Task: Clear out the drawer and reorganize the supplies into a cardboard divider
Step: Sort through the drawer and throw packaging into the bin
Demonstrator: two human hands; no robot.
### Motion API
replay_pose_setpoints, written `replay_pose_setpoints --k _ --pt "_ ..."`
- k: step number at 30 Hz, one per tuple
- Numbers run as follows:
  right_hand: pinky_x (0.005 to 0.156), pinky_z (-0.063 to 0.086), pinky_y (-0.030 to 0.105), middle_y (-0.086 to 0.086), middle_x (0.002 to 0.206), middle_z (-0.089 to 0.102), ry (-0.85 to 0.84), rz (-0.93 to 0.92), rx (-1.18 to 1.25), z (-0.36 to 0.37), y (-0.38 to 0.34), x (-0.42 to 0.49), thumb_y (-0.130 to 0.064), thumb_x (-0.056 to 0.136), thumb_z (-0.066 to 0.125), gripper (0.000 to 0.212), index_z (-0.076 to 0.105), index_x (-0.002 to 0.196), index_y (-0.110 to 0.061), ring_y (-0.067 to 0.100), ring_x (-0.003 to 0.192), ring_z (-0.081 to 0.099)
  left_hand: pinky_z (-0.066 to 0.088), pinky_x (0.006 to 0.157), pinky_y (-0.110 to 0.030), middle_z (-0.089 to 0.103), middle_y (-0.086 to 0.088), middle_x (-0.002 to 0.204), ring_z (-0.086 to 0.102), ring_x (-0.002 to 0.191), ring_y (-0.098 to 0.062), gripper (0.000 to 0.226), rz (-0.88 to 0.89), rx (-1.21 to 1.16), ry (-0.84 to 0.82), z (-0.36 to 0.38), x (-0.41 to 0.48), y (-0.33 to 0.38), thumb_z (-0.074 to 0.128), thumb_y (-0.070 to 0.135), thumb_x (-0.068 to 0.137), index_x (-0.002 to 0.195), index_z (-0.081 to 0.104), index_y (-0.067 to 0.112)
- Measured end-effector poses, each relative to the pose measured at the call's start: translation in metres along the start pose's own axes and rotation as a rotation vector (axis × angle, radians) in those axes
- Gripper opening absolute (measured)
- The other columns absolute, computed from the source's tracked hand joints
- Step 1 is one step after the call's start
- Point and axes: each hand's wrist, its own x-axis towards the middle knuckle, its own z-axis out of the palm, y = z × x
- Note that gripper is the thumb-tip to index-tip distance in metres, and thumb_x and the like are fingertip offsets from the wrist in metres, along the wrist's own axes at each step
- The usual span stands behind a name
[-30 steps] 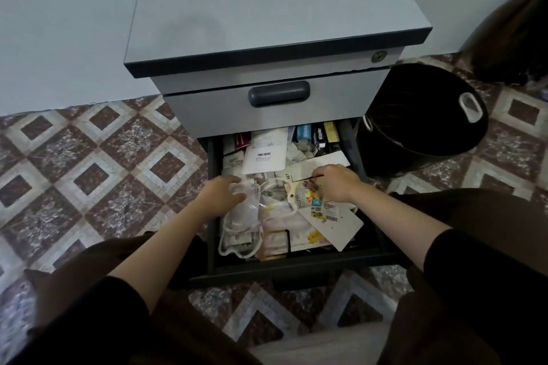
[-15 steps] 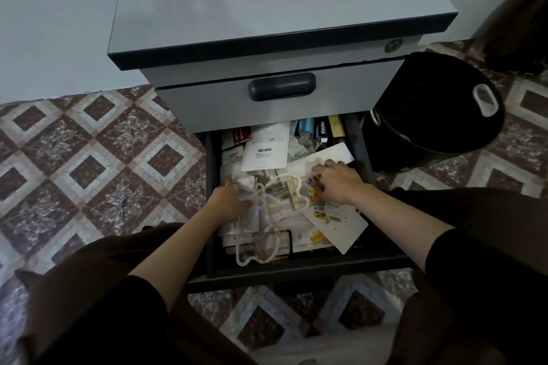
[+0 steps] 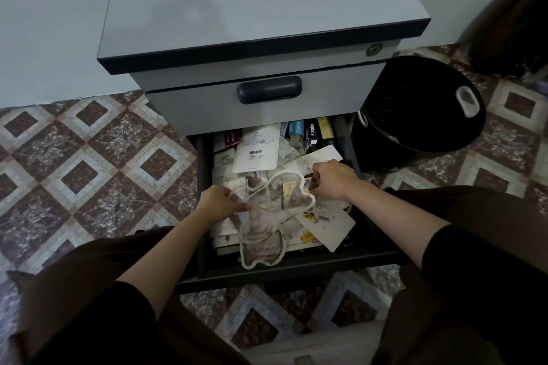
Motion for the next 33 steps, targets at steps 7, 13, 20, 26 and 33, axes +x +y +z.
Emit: replay_pose_setpoints --k 7,13,20,26,33 --pt "0.048 0.028 0.028 0.003 0.065 0.046 0.033 0.022 0.345 0.001 0.008 -0.003 -0.020 0.086 0.063 0.041 0.038 0.054 -0.015 0.022 0.067 0.047 0.055 0.057 -0.030 0.056 -0.012 0.067 0.063 0.053 -0.018 0.021 0.022 -0.313 -0.035 -0.007 0.001 0.000 0.071 0.011 0.081 0.076 0.052 0.003" --pt "0.052 0.033 0.022 0.004 0.069 0.051 -0.117 0.184 0.502 0.011 0.010 -0.007 -0.024 0.084 0.069 0.029 0.059 0.066 -0.003 0.014 0.062 0.048 0.049 0.038 -0.021 0.064 -0.012 0.078 0.063 0.044 -0.010 0.013 -0.023 -0.422 -0.066 -0.015 -0.005 0.004 0.059 -0.004 0.087 0.094 0.050 0.003" --pt "0.088 0.043 0.031 0.008 0.128 0.046 -0.136 0.211 0.468 0.025 0.007 -0.014 -0.021 0.078 0.075 0.040 0.047 0.103 -0.011 0.027 0.118 0.049 0.049 0.068 -0.033 0.056 -0.012 0.072 0.056 0.064 -0.022 0.021 -0.096 -0.353 -0.041 -0.010 0.001 -0.005 0.078 -0.001 0.068 0.074 0.058 0.000" --pt "0.092 0.050 0.038 0.006 0.113 0.065 -0.183 0.239 0.688 0.034 0.008 -0.005 -0.027 0.070 0.079 0.046 0.063 0.110 -0.011 0.023 0.103 0.061 0.055 0.051 -0.024 0.065 -0.012 0.083 0.064 0.060 -0.017 0.010 -0.075 -0.574 -0.073 -0.004 -0.001 0.004 0.056 0.013 0.093 0.092 0.056 0.003" --pt "0.076 0.043 0.025 0.007 0.114 0.061 -0.049 0.208 0.788 0.020 -0.009 -0.011 -0.008 0.086 0.059 0.035 0.056 0.121 -0.008 0.021 0.098 0.055 0.057 0.051 -0.029 0.067 -0.008 0.090 0.068 0.061 -0.013 0.018 -0.032 -0.548 -0.133 -0.011 -0.011 0.011 0.043 0.014 0.099 0.115 0.045 0.007"
